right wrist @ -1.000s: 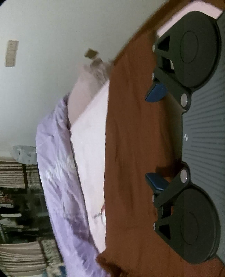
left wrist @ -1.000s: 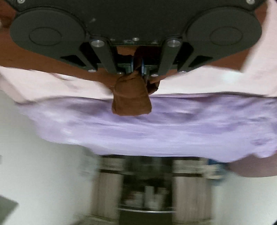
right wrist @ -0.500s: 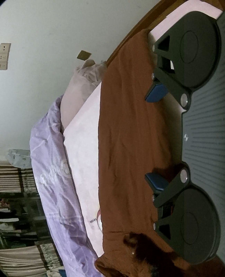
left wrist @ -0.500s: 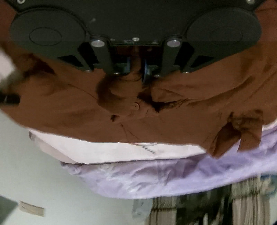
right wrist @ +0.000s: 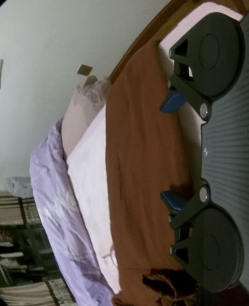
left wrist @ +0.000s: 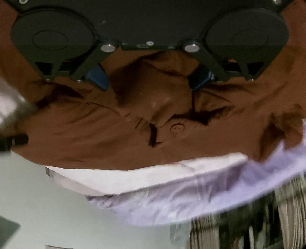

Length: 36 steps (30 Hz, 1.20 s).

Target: Fold large clothes

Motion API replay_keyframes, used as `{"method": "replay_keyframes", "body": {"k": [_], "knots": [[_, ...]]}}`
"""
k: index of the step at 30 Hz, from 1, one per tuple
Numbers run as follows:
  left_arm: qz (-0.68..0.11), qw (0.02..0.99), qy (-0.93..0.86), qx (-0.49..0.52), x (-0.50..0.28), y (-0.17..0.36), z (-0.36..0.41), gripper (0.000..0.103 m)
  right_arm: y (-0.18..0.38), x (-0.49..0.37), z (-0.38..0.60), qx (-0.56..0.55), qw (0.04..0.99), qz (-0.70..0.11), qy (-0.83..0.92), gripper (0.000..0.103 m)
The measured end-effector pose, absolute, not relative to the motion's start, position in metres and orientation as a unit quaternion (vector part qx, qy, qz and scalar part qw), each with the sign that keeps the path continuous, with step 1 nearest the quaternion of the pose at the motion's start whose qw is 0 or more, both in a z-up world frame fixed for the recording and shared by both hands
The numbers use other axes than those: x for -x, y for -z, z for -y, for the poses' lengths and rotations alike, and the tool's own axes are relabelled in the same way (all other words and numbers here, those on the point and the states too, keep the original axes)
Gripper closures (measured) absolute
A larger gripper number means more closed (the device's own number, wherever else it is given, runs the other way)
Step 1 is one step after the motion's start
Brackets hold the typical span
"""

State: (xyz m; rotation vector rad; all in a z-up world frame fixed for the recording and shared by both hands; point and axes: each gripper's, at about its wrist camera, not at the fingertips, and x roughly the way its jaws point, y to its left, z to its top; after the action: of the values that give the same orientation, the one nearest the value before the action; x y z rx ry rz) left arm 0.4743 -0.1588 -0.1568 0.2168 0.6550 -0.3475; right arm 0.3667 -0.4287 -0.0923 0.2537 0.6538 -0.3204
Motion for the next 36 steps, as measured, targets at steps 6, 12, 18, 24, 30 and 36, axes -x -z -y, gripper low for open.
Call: {"method": "replay_keyframes", "body": {"k": [6,12,18,24,30,36], "knots": [[-0.320,0.928,0.171,-0.085,-0.450,0.106,0.114,0.008,0.103,-0.341,0.527,-0.269,0.890,-0.284,0.232,0.000],[-0.313,0.940,0.097,-0.094,-0.387,0.076,0.005,0.007,0.142,-0.331,0.641,-0.469,0.810,-0.256,0.240,0.000],[-0.348,0.936,-0.019,-0.047,-0.351,0.090,-0.082,0.007,0.191,-0.382,0.691,-0.566,0.738,-0.296,0.216,0.034],[-0.363,0.925,-0.098,-0.059,-0.344,0.100,-0.118,0.008,0.128,-0.375,0.656,-0.464,0.842,-0.167,0.217,0.095],[-0.360,0.924,-0.115,-0.052,-0.339,0.093,-0.130,0.007,0.037,-0.371,0.522,-0.264,0.955,-0.113,0.072,0.094],[-0.363,0.925,-0.089,-0.068,-0.342,0.101,-0.113,0.007,0.083,-0.411,0.418,-0.178,0.959,-0.218,0.039,0.095]]}}
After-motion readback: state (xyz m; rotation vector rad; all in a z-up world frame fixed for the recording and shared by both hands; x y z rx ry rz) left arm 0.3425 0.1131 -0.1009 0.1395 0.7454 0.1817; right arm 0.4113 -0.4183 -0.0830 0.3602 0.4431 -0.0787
